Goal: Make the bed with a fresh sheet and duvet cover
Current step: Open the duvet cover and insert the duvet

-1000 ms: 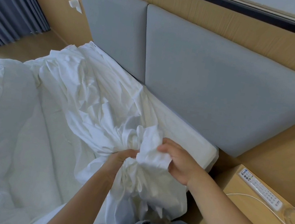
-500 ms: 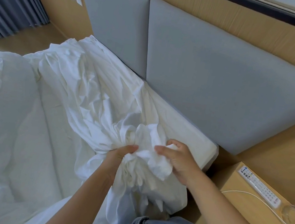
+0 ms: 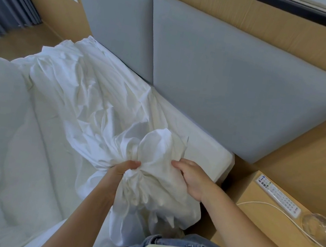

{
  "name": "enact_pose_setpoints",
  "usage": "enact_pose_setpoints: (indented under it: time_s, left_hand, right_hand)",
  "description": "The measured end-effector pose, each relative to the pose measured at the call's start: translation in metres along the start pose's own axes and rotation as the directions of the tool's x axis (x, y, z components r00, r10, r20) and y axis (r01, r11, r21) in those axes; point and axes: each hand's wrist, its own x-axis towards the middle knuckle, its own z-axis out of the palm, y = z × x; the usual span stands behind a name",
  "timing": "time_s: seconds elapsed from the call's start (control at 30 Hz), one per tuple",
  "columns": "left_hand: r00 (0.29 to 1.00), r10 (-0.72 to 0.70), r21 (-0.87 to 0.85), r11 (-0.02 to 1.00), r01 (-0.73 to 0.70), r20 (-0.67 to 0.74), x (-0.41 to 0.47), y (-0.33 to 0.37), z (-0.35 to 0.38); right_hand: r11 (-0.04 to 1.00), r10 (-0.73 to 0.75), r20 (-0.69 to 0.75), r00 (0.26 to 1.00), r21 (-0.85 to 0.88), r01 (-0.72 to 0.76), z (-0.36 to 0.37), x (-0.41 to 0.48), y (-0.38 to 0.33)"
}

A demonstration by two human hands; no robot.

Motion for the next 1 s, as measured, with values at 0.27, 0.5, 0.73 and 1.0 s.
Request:
enact_pose_setpoints:
  time_s: [0.27,0.5,0.73,1.0]
  left_hand:
    - [0.997,0.070,0.125,0.990,-0.072,0.018,0.005,-0.003,0.019]
    - [0.996,-0.061,0.171,0.984,0.048,0.067,0.008,-0.001,0.010]
    - [1.000,-0.005,0.194,0.981,0.010,-0.027,0.008,-0.006,0.016]
    - [0.999,0.039,0.161,0.986,-0.038,-0.004,0.005,-0.008,0.026]
  right_hand:
    - [0.968,-0.192,0.228,0.954,-0.117,0.223,0.032,-0.019,-0.007]
    - [0.808,-0.363,0.069,0.929,-0.474,0.351,0.041,-0.014,-0.004]
    - [0.984,-0.171,-0.001,0.985,-0.050,0.170,0.042,-0.014,-0.005]
    - [0.975,-0.223,-0.072,0.972,-0.014,0.223,0.044,-0.006,0.003]
